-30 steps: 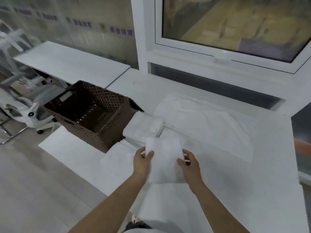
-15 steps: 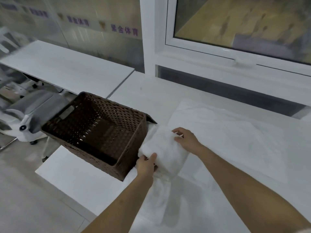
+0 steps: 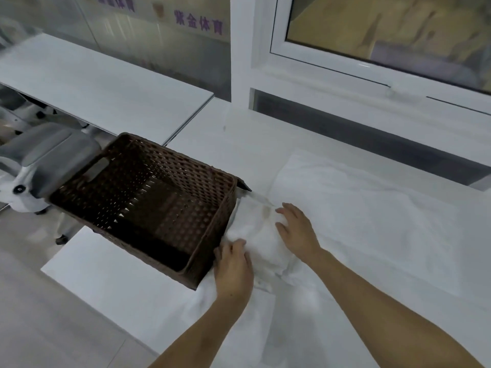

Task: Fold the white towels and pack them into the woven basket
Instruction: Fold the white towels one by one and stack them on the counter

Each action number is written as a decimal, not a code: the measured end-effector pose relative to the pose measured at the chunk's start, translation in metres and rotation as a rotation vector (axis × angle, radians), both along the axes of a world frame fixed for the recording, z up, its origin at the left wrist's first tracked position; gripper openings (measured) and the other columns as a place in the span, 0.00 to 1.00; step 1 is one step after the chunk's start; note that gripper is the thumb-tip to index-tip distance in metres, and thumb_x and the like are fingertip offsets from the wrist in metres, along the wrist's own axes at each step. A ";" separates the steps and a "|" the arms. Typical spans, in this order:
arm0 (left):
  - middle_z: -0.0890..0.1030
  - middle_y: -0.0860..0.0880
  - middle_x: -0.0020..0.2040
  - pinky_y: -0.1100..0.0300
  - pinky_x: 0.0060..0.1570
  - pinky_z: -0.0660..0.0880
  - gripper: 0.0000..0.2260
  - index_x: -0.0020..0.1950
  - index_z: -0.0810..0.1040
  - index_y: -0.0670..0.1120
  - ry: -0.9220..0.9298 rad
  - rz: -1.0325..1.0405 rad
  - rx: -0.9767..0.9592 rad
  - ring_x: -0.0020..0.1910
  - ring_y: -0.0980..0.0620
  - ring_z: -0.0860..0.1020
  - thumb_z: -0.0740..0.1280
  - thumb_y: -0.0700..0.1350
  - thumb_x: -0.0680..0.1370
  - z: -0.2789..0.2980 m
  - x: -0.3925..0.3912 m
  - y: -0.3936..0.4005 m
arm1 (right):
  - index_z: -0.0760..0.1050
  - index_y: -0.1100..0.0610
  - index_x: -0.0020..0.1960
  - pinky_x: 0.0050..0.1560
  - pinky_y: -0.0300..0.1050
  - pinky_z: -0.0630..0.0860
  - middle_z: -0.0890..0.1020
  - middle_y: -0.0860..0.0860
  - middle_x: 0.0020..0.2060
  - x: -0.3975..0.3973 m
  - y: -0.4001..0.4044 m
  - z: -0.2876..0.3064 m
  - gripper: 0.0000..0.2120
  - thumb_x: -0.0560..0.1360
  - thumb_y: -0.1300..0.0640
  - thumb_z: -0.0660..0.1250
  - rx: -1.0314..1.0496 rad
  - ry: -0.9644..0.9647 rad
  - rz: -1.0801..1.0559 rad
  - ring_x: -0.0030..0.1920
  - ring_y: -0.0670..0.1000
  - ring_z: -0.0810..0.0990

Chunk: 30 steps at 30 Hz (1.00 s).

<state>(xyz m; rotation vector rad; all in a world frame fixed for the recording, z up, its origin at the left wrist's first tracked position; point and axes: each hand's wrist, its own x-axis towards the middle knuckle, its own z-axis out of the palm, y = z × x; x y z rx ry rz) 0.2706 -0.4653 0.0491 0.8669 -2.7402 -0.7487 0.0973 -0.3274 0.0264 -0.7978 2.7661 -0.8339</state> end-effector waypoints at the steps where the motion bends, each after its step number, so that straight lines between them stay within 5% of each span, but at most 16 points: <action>1: 0.74 0.46 0.58 0.48 0.54 0.76 0.10 0.60 0.78 0.48 0.022 -0.024 -0.067 0.56 0.42 0.72 0.68 0.43 0.79 -0.003 -0.005 -0.001 | 0.74 0.53 0.71 0.75 0.51 0.66 0.70 0.52 0.76 0.005 0.006 -0.002 0.19 0.82 0.53 0.66 0.007 0.027 0.017 0.75 0.53 0.67; 5: 0.74 0.42 0.69 0.45 0.68 0.70 0.14 0.66 0.78 0.47 0.066 -0.321 -0.250 0.71 0.40 0.71 0.65 0.46 0.81 -0.024 -0.033 -0.010 | 0.68 0.53 0.77 0.79 0.48 0.59 0.63 0.50 0.80 0.023 0.023 -0.010 0.24 0.84 0.46 0.61 0.124 0.010 0.120 0.80 0.50 0.59; 8: 0.61 0.41 0.81 0.42 0.77 0.56 0.24 0.78 0.67 0.50 -0.108 -0.473 -0.231 0.81 0.39 0.56 0.52 0.56 0.84 -0.044 -0.055 -0.017 | 0.57 0.50 0.82 0.81 0.49 0.52 0.51 0.46 0.83 0.023 0.030 -0.016 0.30 0.84 0.38 0.54 0.247 -0.061 0.180 0.82 0.47 0.45; 14: 0.50 0.44 0.83 0.43 0.78 0.47 0.27 0.82 0.55 0.57 -0.249 -0.546 -0.302 0.82 0.41 0.48 0.49 0.58 0.83 -0.071 -0.072 -0.026 | 0.42 0.46 0.84 0.81 0.50 0.42 0.37 0.44 0.82 0.024 0.035 -0.028 0.40 0.78 0.28 0.41 0.423 -0.111 0.223 0.81 0.45 0.35; 19: 0.53 0.44 0.83 0.44 0.77 0.46 0.28 0.82 0.57 0.56 -0.248 -0.530 -0.295 0.82 0.41 0.51 0.50 0.58 0.82 -0.078 -0.073 -0.025 | 0.38 0.45 0.83 0.80 0.49 0.37 0.33 0.42 0.80 0.023 0.029 -0.028 0.35 0.82 0.32 0.43 0.480 -0.124 0.213 0.80 0.44 0.32; 25: 0.46 0.45 0.84 0.43 0.77 0.40 0.29 0.83 0.51 0.57 -0.346 -0.525 -0.263 0.82 0.41 0.44 0.41 0.59 0.81 -0.054 -0.072 -0.018 | 0.50 0.49 0.84 0.82 0.51 0.46 0.45 0.47 0.83 0.026 0.030 -0.008 0.32 0.84 0.39 0.53 0.379 -0.144 0.186 0.83 0.47 0.43; 27: 0.45 0.45 0.84 0.41 0.78 0.40 0.27 0.83 0.50 0.56 -0.393 -0.515 -0.243 0.82 0.41 0.43 0.45 0.57 0.84 -0.039 -0.073 -0.011 | 0.60 0.52 0.81 0.80 0.52 0.57 0.58 0.50 0.82 0.032 0.043 0.003 0.28 0.85 0.44 0.58 0.242 -0.056 0.082 0.82 0.50 0.55; 30: 0.55 0.42 0.82 0.39 0.79 0.50 0.25 0.81 0.61 0.52 -0.294 -0.529 -0.232 0.82 0.39 0.51 0.54 0.54 0.84 -0.019 -0.075 0.017 | 0.72 0.54 0.75 0.72 0.52 0.70 0.72 0.53 0.75 0.044 0.085 0.014 0.22 0.82 0.49 0.65 0.118 0.084 -0.130 0.74 0.53 0.71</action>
